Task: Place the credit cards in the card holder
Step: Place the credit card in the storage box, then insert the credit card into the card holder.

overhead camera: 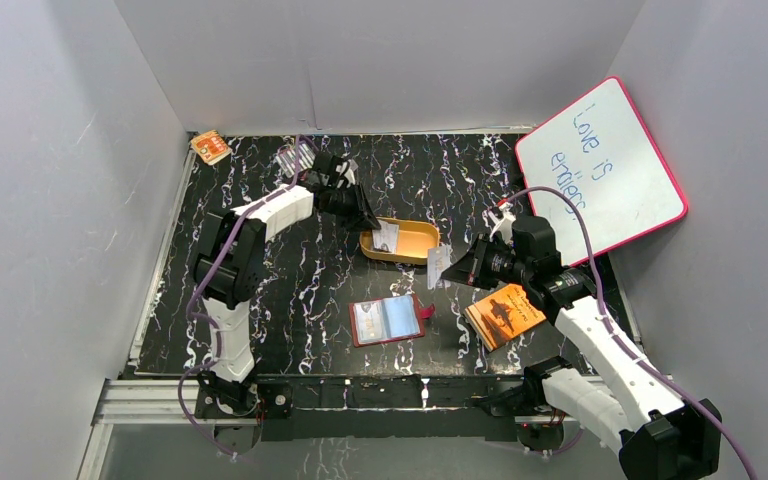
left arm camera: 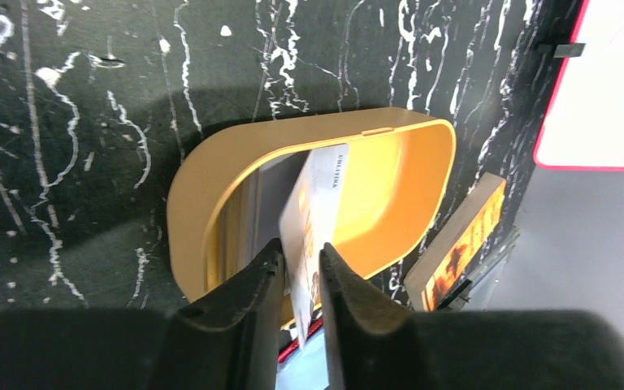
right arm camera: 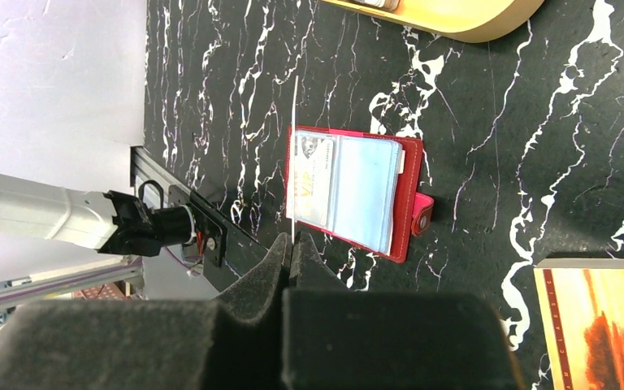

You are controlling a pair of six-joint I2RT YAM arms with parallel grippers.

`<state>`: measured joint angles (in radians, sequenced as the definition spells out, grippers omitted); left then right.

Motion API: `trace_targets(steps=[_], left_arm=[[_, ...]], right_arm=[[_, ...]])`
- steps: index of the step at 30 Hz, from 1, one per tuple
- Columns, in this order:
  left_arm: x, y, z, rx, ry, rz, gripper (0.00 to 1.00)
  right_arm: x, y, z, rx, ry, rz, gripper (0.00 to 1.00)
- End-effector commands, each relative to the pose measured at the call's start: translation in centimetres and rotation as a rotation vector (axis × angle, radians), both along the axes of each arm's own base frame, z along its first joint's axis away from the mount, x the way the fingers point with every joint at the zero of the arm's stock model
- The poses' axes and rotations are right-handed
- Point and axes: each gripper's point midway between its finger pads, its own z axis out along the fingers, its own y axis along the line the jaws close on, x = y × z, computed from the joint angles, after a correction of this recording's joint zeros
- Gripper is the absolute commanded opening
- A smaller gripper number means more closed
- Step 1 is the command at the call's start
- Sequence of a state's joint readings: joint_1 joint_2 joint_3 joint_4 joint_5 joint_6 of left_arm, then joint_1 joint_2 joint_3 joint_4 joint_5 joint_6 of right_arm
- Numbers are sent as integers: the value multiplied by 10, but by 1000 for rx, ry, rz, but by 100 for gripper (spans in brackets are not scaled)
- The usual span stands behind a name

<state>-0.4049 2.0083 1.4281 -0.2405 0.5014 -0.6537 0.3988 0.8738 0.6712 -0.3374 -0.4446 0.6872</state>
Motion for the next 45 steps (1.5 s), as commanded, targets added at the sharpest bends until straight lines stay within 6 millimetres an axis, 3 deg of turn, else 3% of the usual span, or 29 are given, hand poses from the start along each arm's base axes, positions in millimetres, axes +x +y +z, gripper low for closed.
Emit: trace_targets(steps=[1, 8, 13, 17, 21, 22, 25, 27, 34, 40, 45], left_arm=[[3, 10, 12, 24, -11, 10, 25], [7, 24, 32, 60, -62, 51, 48], [-1, 36, 64, 76, -122, 94, 59], [-31, 42, 93, 87, -193, 125, 64], [-91, 32, 91, 145, -232, 99, 66], [-137, 16, 89, 139, -241, 67, 66], [-171, -1, 76, 153, -239, 20, 66], [-181, -8, 64, 191, -244, 0, 65], [-192, -35, 38, 300, -268, -87, 62], [-184, -32, 6, 420, -253, -82, 59], [-185, -36, -8, 473, -249, -103, 58]], right_arm=[[4, 4, 13, 36, -48, 10, 0], [2, 6, 13, 42, -40, 28, 0], [-1, 10, 11, 41, -29, 76, 0], [-8, 10, -4, 14, 11, 110, 0], [-20, 15, -28, -7, 80, 148, 0], [-32, 22, -47, -30, 129, 178, 0], [-39, 29, -61, -63, 157, 183, 0], [-40, 26, -69, -93, 172, 144, 0], [-50, 8, -72, -119, 160, 53, 0], [-60, -3, -66, -122, 146, 31, 0], [-61, -7, -58, -128, 124, 21, 0]])
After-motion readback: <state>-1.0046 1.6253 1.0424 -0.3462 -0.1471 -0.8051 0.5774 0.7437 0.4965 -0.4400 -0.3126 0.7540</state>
